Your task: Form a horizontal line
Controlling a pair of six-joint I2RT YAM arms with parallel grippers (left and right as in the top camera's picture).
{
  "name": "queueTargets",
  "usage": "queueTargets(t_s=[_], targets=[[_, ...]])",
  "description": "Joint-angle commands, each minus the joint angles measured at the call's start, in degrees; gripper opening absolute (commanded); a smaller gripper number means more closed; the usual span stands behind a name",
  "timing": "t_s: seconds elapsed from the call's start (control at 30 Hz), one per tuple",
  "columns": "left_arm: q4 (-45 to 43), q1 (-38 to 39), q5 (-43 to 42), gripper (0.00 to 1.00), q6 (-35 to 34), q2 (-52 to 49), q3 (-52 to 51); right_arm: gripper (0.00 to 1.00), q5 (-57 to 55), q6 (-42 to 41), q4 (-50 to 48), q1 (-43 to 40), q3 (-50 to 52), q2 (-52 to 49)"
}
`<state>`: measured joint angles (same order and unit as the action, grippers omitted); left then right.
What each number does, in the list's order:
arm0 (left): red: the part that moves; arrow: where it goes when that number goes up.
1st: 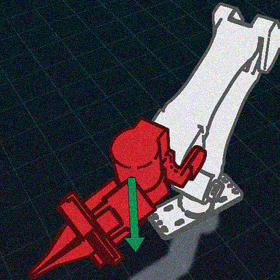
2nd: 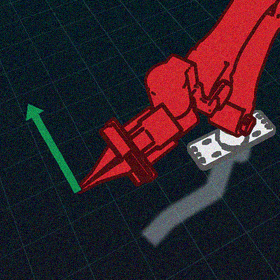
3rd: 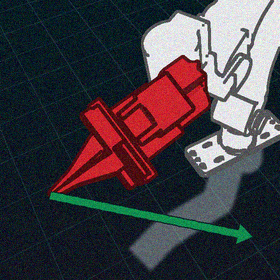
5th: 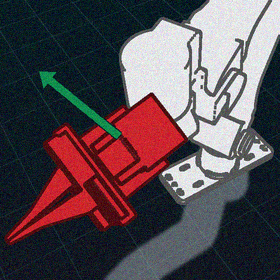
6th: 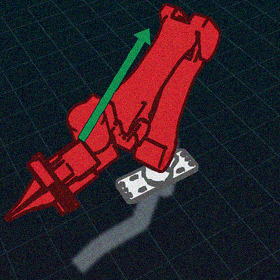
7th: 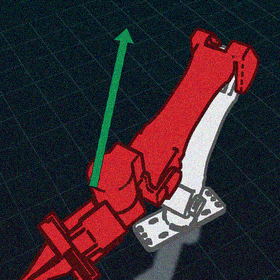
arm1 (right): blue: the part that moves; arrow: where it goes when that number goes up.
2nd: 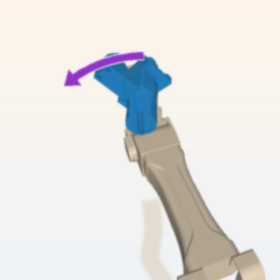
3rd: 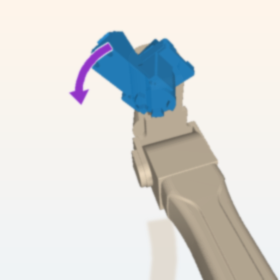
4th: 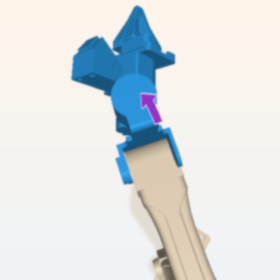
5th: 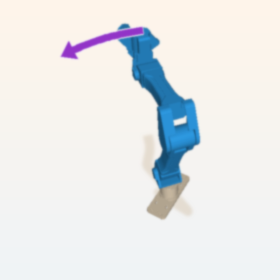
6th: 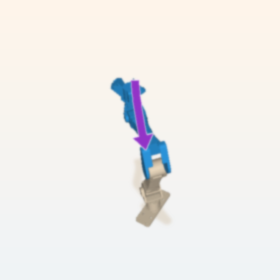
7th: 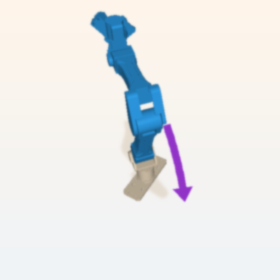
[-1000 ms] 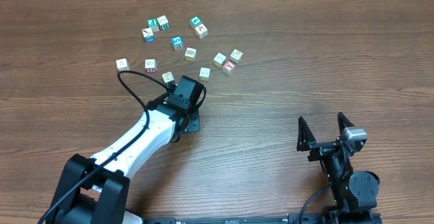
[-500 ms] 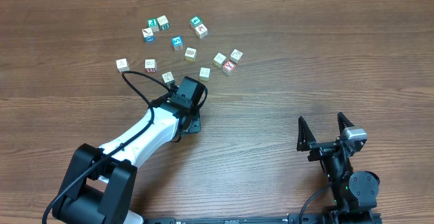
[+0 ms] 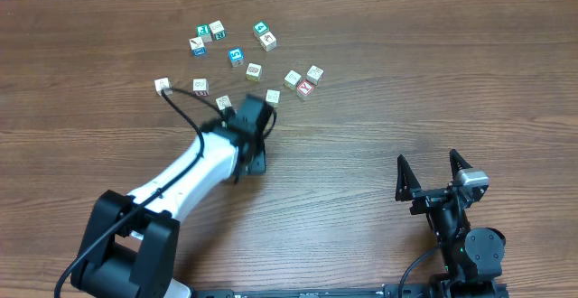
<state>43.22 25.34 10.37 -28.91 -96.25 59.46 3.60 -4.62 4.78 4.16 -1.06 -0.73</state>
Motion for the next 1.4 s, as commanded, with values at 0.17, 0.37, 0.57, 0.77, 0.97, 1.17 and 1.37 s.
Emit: queueTargets(t_s=[0.17,0.37,0.57,0.77,0.97,1.17,1.37], targets=[[11.34,-5.16,-4.48,0.62,7.32,0.26,34.69,1.0,-0.48,0.2,-0.13,-0.07,0.59,0.57],[12.02,-5.77,-4.37,0.61,11.39,0.24,50.05,1.0,-0.48,0.2,-0.13,-0.07,0.59,0.57],[7.02,-5.77,-4.42,0.61,11.39,-2.64,48.63,1.0,-0.48,0.2,-0.13,-0.07,0.59,0.57],[5.66,-4.02,-8.92,0.62,12.55,-13.38,48.63,1.0,-0.48,0.2,-0.13,-0.07,0.59,0.57],[3.96,-0.76,-14.51,0.51,14.84,-23.69,48.63,1.0,-0.48,0.2,-0.15,-0.07,0.59,0.57],[3.17,2.69,-14.58,0.09,15.65,-29.53,48.63,1.0,-0.48,0.2,-0.13,-0.07,0.59,0.57],[2.82,5.53,-14.14,0.08,15.67,-32.76,48.63,1.0,-0.48,0.2,-0.13,-0.07,0.59,0.57]])
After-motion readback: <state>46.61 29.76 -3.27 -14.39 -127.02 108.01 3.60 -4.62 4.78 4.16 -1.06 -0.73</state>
